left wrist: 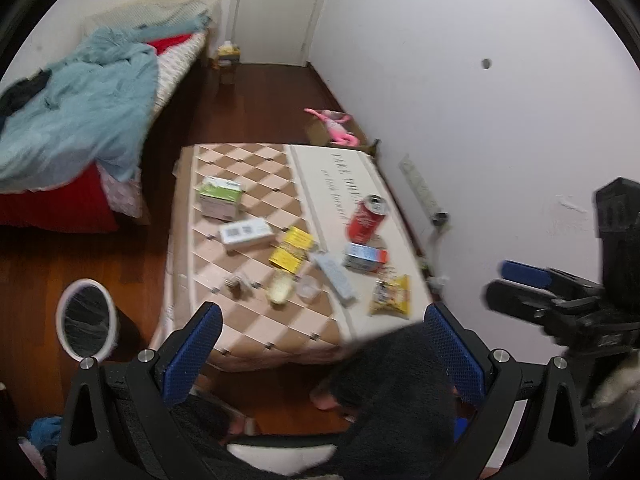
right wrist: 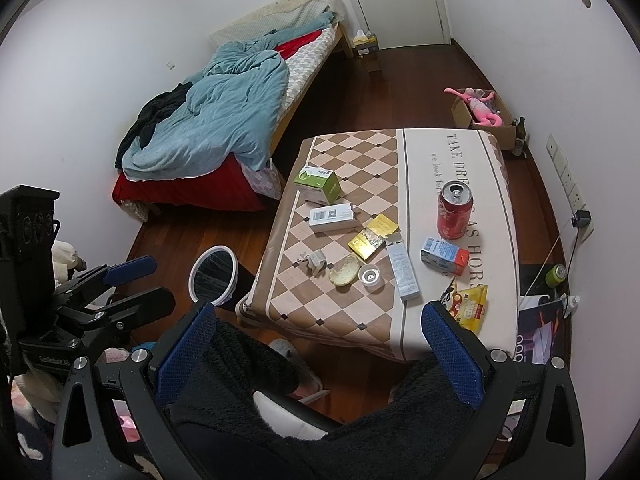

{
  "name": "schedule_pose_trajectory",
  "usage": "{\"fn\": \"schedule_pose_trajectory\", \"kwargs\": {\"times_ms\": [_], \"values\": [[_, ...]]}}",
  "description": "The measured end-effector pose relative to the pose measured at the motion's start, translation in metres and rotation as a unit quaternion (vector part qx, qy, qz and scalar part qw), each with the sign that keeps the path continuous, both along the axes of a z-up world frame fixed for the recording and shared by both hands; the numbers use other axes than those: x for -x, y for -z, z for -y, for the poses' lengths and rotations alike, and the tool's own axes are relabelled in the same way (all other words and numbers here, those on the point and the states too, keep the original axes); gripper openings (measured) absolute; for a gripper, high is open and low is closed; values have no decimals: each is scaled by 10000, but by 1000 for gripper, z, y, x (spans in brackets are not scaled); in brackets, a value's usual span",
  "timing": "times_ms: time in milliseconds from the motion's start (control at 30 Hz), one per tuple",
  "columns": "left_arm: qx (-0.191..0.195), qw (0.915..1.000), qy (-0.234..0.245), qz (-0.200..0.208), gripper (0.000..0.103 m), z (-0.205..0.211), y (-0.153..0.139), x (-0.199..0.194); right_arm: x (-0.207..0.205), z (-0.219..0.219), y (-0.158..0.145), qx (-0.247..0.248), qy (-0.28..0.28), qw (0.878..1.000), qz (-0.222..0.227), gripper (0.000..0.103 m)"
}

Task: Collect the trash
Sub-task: 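Grasp the yellow snack bag with the right tool while the left tool grasps the bread crust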

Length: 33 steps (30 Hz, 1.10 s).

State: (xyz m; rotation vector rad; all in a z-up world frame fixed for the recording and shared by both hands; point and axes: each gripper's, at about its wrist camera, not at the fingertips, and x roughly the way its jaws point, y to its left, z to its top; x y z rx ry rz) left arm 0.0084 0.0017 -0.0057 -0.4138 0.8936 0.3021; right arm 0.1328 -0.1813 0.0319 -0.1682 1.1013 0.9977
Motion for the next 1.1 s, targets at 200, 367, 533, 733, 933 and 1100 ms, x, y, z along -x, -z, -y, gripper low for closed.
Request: {"fn": "schedule_pose_trajectory", "kwargs": {"times_ms": [200,367,533,733,933,1100], "values": [[-1038,9905,-592,-686,103,-20,58,-39,-20,8,24,-20,797,9967,-136,103],[-867,9857,-600,-1318,103,-43,128,-72,-74,26,92,340,1898,9806,-354,103],[-721,9759,-321,-2036,103,-51,197,-106,-117,34,181,940,2487,9605,-826,103],[-188,9697,73,-2436,102,-48,257,-139,-139,30,255,1336,2664,9473,-1173,103],[-279,9713,358,-2335,89,-42,273,-157,-147,25,293,1526,2740,9396,-1368,103],[-358,9715,761,-2217,87,-33,259,-165,-148,15,309,1696,2650,9386,-1414,103]]}}
